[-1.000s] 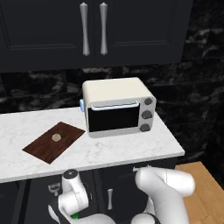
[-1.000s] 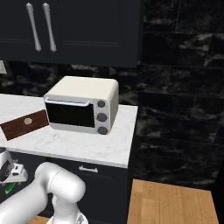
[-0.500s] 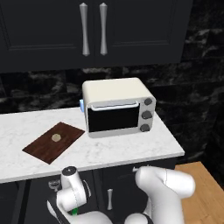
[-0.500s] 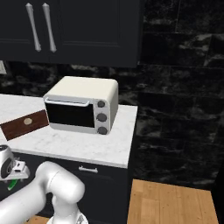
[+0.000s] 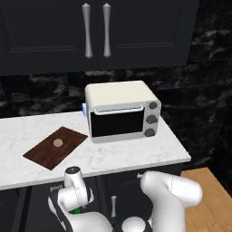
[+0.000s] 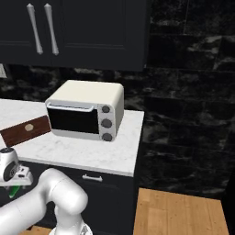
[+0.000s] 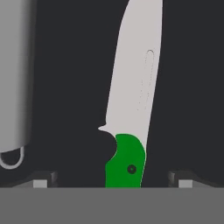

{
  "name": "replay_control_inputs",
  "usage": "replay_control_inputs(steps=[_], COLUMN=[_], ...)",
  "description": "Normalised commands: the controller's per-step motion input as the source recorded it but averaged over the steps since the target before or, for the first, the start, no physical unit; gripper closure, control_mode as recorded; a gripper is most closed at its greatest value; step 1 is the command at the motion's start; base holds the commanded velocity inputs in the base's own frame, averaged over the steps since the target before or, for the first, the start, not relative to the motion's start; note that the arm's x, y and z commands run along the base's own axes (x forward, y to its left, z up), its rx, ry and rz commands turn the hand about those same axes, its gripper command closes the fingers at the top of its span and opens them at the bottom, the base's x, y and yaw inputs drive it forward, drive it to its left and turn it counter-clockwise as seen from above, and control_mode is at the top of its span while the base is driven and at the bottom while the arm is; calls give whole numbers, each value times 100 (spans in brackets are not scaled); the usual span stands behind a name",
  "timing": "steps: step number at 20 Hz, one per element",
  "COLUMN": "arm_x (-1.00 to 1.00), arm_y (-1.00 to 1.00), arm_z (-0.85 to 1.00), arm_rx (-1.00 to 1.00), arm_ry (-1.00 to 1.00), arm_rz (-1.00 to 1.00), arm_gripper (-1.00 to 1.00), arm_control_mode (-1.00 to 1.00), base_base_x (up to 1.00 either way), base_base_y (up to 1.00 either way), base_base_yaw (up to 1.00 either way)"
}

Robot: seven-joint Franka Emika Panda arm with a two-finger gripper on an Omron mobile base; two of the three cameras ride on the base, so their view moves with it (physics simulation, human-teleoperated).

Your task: Place the appropriate cutting tool for cutting the garlic skin on the cutting board.

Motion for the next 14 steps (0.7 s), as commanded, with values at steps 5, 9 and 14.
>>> replay_control_inputs(steps=[5, 9, 14], arm_x=[-38, -45, -52], arm_y=[20, 38, 70], arm_z=[-75, -77, -77], arm_rx=[5, 1, 0], arm_ry=[7, 8, 8], arm_rz=[0, 0, 0], arm_gripper=[-100, -100, 100], arm_control_mode=[-100, -100, -100], base_base_x=[0, 0, 0], base_base_y=[0, 0, 0], base_base_yaw=[0, 0, 0])
